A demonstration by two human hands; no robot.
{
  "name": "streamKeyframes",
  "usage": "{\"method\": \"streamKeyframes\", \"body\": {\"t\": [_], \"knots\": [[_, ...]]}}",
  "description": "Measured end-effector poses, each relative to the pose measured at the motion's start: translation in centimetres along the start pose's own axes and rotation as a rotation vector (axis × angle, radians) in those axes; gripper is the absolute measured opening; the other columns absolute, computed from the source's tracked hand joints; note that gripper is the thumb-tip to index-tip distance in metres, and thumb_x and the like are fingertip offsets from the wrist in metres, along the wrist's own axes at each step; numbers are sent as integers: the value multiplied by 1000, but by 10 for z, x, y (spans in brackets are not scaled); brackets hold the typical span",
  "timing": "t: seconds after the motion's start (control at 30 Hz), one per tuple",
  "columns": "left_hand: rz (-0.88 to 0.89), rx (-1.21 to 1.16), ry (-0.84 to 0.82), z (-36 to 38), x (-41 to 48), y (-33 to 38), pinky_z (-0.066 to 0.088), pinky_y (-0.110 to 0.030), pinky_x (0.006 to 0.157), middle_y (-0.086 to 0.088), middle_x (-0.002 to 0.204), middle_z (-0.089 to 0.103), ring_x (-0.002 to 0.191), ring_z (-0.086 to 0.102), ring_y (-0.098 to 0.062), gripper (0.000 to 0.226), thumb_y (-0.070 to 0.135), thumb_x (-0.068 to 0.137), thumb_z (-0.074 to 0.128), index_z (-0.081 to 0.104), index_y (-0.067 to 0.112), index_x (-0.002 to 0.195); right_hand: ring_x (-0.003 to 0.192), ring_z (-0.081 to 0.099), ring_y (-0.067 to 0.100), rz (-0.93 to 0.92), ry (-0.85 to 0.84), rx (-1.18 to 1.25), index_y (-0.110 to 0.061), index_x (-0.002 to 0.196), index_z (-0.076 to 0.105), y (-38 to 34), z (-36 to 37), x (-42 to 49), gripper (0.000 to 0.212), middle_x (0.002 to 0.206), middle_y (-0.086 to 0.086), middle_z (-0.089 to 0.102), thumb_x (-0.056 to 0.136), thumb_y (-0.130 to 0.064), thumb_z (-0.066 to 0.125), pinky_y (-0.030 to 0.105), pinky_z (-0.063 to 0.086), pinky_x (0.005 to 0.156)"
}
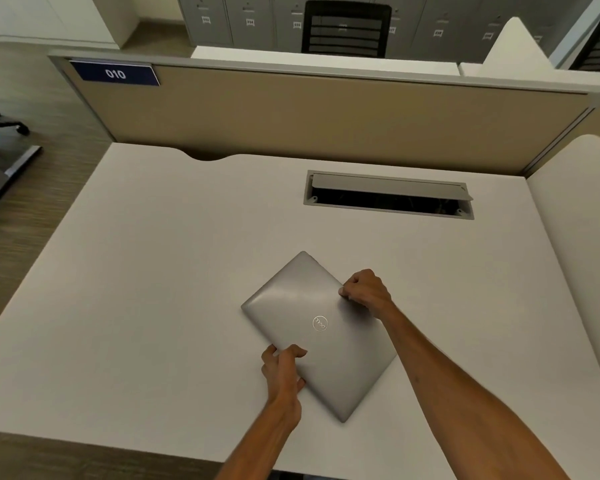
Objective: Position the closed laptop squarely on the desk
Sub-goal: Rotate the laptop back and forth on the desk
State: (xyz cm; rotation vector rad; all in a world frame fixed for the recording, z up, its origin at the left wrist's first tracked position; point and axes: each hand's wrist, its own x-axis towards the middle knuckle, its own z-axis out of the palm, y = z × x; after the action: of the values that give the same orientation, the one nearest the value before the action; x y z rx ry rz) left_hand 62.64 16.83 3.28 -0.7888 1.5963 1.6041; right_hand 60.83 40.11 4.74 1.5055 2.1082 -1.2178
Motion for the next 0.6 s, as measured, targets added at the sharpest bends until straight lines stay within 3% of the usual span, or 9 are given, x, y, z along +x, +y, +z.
{"method": "streamKeyframes", "body": {"t": [0.23, 0.33, 0.43, 0.5, 0.6], "knots": [[1, 36, -13, -4, 4, -1, 54, -57, 110, -9, 149, 52, 132, 58, -31, 65, 9, 87, 72, 46, 20, 146, 108, 75, 29, -24, 41, 31, -14, 105, 80, 9, 5, 1, 21, 108, 4, 81, 86, -23, 77, 39, 58, 97], [47, 124, 0, -8, 5, -1, 51, -53, 111, -7, 148, 47, 131, 55, -32, 62, 12, 90, 72, 44, 18, 144, 110, 75, 28, -48, 86, 116, -17, 111, 80, 18, 10, -5, 23, 112, 4, 81, 89, -19, 75, 41, 59, 100], [175, 218, 90, -8, 6, 9, 42, -46, 112, -5, 151, 36, 137, 46, -31, 68, 14, 94, 69, 36, 15, 154, 120, 66, 24, -146, 318, 231, -16, 125, 73, 34, 23, -24, 30, 127, 1, 71, 95, -13, 70, 40, 55, 99], [295, 285, 130, -8, 9, 24, 37, -49, 120, -7, 159, 33, 145, 39, -33, 70, 13, 96, 65, 32, 13, 159, 116, 65, 23, -184, 533, 361, -17, 123, 71, 50, 36, -45, 30, 123, -1, 68, 96, -7, 67, 40, 55, 94], [519, 486, 114, -9, 21, 56, 38, -49, 121, -11, 158, 41, 145, 41, -34, 65, 8, 96, 62, 39, 12, 157, 103, 66, 26, -62, 719, 572, -20, 117, 71, 80, 58, -77, 34, 114, 1, 65, 92, 2, 63, 41, 56, 84]]}}
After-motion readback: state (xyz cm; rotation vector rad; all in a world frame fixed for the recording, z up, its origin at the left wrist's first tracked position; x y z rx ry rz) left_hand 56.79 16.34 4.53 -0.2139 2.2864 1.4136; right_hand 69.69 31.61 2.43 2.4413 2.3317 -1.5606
